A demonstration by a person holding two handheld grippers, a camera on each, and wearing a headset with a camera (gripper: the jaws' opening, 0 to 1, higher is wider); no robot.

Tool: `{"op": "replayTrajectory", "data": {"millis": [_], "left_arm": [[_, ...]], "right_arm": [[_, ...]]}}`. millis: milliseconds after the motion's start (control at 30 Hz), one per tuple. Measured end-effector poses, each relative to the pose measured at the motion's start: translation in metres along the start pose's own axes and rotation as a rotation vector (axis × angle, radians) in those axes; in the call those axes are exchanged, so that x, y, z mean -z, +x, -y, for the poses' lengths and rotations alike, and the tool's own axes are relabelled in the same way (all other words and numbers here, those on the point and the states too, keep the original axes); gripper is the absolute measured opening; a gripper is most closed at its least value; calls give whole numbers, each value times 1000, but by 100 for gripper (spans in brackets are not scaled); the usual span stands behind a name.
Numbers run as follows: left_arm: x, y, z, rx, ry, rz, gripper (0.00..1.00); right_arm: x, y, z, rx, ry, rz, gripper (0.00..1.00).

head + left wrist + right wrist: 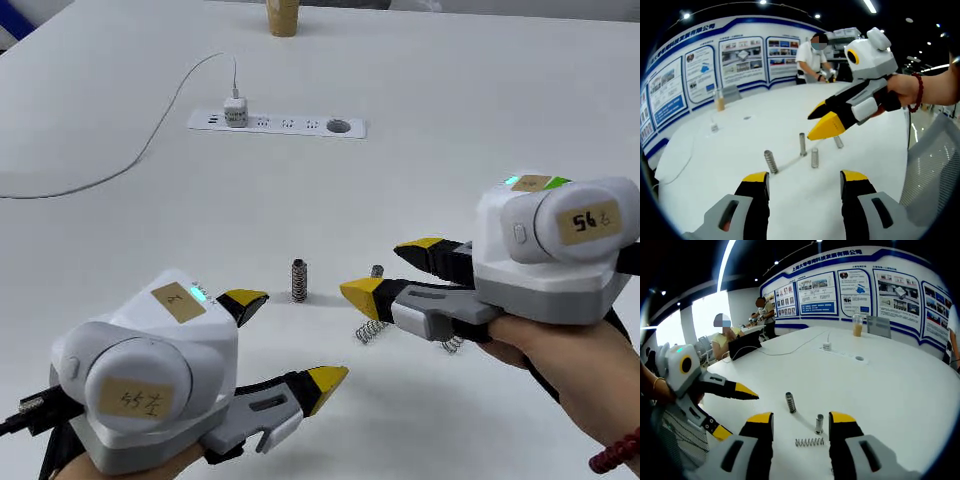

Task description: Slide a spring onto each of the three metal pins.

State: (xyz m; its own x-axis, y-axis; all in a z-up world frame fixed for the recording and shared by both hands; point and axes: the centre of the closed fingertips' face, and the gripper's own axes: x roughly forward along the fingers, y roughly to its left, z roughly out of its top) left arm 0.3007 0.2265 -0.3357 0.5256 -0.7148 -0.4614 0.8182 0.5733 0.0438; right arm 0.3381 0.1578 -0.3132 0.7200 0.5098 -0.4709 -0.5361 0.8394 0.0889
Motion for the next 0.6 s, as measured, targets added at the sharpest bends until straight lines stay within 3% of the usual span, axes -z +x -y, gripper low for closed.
{"op": "replayTrajectory", "data": {"millis": [333,600], "left_arm": [[0,13,9,19,13,-23,53],[1,31,12,25,-25,-40,47]], "right_arm": [[15,-20,12,7,16,-4,47],[22,-32,18,-3,26,11,48]]}}
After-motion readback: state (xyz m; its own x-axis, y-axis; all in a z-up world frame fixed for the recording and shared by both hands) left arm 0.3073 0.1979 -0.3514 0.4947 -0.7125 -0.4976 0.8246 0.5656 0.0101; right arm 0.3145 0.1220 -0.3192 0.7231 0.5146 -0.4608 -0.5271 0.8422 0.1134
